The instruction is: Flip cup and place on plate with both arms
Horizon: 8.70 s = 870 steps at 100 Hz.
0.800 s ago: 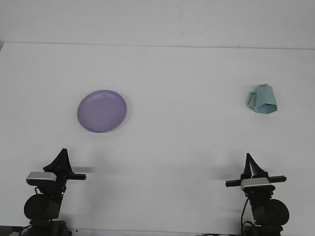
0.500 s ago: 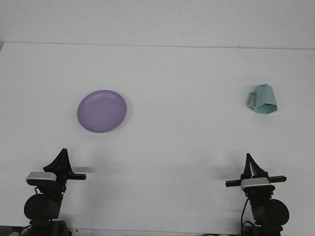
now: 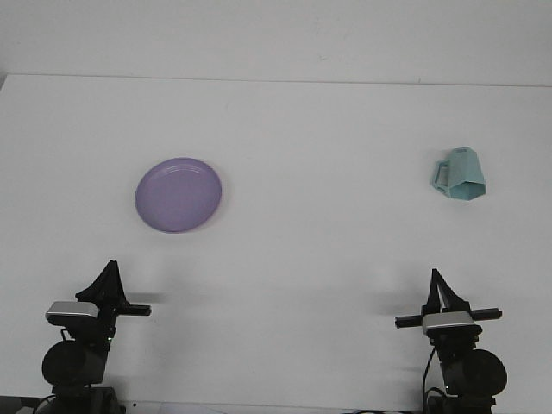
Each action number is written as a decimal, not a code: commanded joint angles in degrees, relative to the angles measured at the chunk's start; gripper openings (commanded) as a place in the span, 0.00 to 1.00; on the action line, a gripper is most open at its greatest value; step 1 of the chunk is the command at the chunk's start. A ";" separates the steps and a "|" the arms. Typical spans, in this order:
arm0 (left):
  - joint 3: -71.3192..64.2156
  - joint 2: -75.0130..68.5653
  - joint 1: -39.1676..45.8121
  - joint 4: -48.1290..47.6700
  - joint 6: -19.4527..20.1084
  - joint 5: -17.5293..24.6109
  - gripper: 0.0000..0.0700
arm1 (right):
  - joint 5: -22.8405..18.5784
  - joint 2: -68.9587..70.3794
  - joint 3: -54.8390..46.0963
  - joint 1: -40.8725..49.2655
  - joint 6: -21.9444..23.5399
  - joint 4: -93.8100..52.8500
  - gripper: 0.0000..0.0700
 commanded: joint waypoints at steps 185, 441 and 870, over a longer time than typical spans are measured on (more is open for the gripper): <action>-1.16 -0.02 0.00 -0.94 -0.11 -0.15 0.02 | 1.57 62.14 36.41 -14.05 -3.69 7.04 0.54; -0.96 -0.02 0.00 1.62 -0.11 -0.15 0.02 | -16.26 96.98 62.95 -18.53 -0.44 18.36 0.01; 97.29 104.80 -44.35 -52.57 -7.61 21.75 0.53 | -5.84 19.52 28.00 -0.87 9.27 -17.25 0.46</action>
